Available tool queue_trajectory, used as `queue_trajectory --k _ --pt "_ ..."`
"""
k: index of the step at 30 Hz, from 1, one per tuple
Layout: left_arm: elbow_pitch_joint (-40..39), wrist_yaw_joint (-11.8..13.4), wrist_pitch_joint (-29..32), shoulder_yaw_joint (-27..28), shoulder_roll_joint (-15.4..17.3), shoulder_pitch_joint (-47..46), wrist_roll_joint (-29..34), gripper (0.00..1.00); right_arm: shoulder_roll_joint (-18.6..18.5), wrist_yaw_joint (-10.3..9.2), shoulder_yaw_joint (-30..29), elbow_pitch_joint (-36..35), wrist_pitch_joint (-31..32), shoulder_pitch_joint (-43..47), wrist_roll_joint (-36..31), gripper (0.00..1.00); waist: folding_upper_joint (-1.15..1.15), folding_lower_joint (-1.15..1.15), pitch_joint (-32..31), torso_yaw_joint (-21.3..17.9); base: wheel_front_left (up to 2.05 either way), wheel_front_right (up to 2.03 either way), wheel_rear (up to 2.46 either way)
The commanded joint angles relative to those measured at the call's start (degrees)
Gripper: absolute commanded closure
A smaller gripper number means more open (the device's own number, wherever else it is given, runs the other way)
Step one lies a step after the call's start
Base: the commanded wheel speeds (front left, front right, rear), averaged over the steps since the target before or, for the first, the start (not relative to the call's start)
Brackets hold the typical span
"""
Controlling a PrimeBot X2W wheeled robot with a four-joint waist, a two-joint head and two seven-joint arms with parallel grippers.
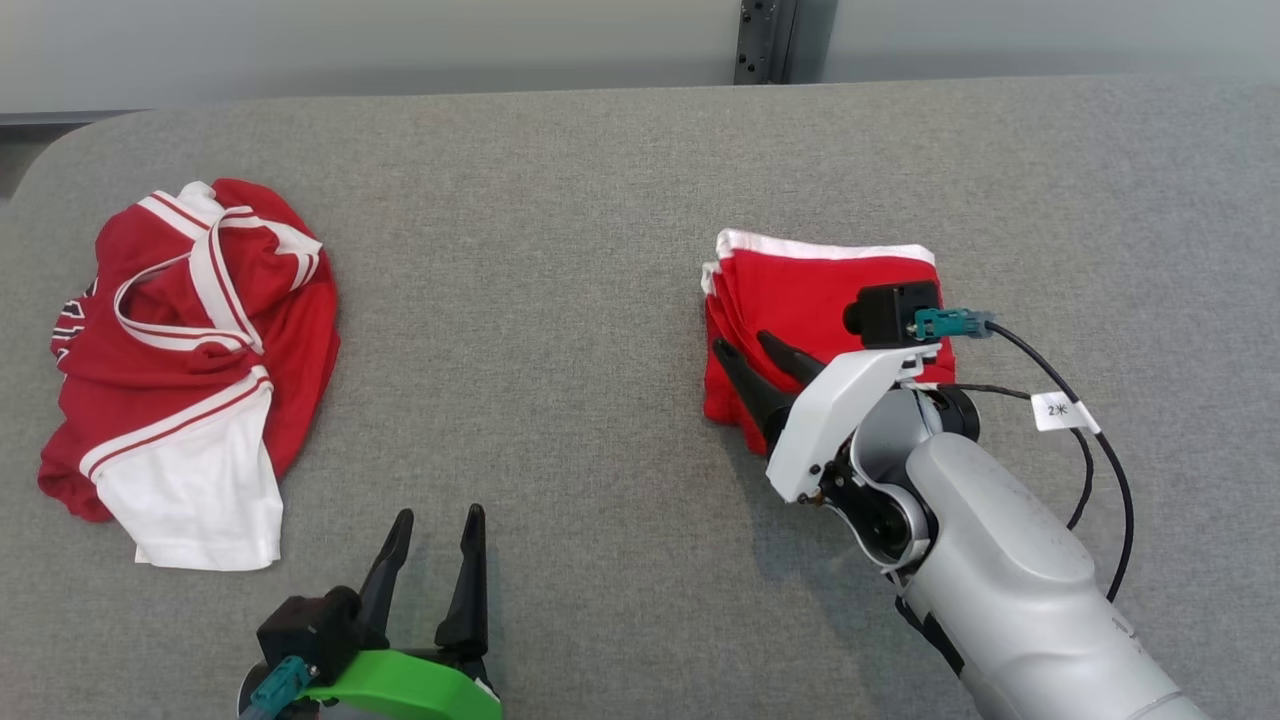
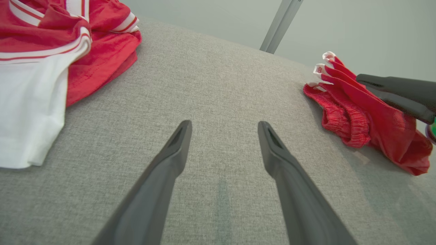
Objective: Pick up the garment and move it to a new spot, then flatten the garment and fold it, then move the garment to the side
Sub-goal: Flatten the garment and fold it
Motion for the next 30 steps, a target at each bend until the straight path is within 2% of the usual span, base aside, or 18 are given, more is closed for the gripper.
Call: queue_trajectory --k 1,5,12,14,18,21,22,23,24,30 --pt "0.1 -0.1 -0.2 0.3 0.4 0.3 -0.1 0.00 -0.1 0.00 0.7 -0.3 -1.7 -0.3 0.6 0.00 0.00 0.00 -0.7 -0.5 0.00 0.00 0.00" --pt "-0.1 0.7 -0.3 1.4 1.0 1.8 -0.2 0.00 -0.5 0.00 0.4 -2.9 -7.8 1.4 -3.0 0.00 0.00 0.00 -2.0 -1.6 0.00 0.00 0.00" --pt "-1.4 1.4 -0.2 3.4 0.9 4.0 0.2 0.00 -8.5 0.01 -7.3 -9.6 -18.3 9.6 -12.6 0.00 0.00 0.00 -3.9 -3.1 0.00 0.00 0.00" --pt "-1.8 1.4 -0.2 3.8 0.6 4.7 0.5 0.00 -10.9 -0.01 -10.0 -10.2 -19.9 12.2 -15.1 0.00 0.00 0.00 -4.2 -3.5 0.00 0.00 0.00" --pt "-2.4 1.1 -0.2 4.8 0.1 5.6 1.2 0.00 -12.7 0.00 -13.9 -10.1 -21.8 16.4 -19.3 0.00 0.00 0.00 -4.9 -4.1 0.00 0.00 0.00" --pt "-2.8 0.6 -0.2 5.3 -0.3 5.6 1.9 0.00 -12.3 0.00 -16.1 -9.7 -22.5 17.8 -21.4 0.00 0.00 0.00 -5.0 -4.2 0.00 0.00 0.00" --pt "-2.9 0.5 -0.2 5.4 -0.4 5.5 1.9 0.00 -11.9 0.00 -16.3 -9.7 -22.6 18.1 -21.8 0.25 0.00 0.00 -5.0 -4.2 0.00 0.00 0.00" --pt "-3.0 0.4 -0.2 5.5 -0.5 5.4 2.1 0.00 -11.4 0.00 -16.2 -9.5 -22.7 18.1 -21.7 0.73 0.00 0.00 -4.8 -4.1 0.00 0.00 0.00" --pt "-3.1 0.2 -0.2 5.7 -0.6 5.2 2.3 0.00 -11.2 0.00 -15.5 -9.4 -22.7 17.7 -21.9 1.00 0.00 0.00 -4.6 -4.0 0.00 0.00 0.00" --pt "-3.6 -0.9 -0.2 6.4 -0.9 3.0 3.6 0.00 -8.6 -0.01 -10.9 -5.6 -22.2 12.1 -23.2 1.00 0.00 0.00 -1.7 -3.0 0.00 0.00 0.00"
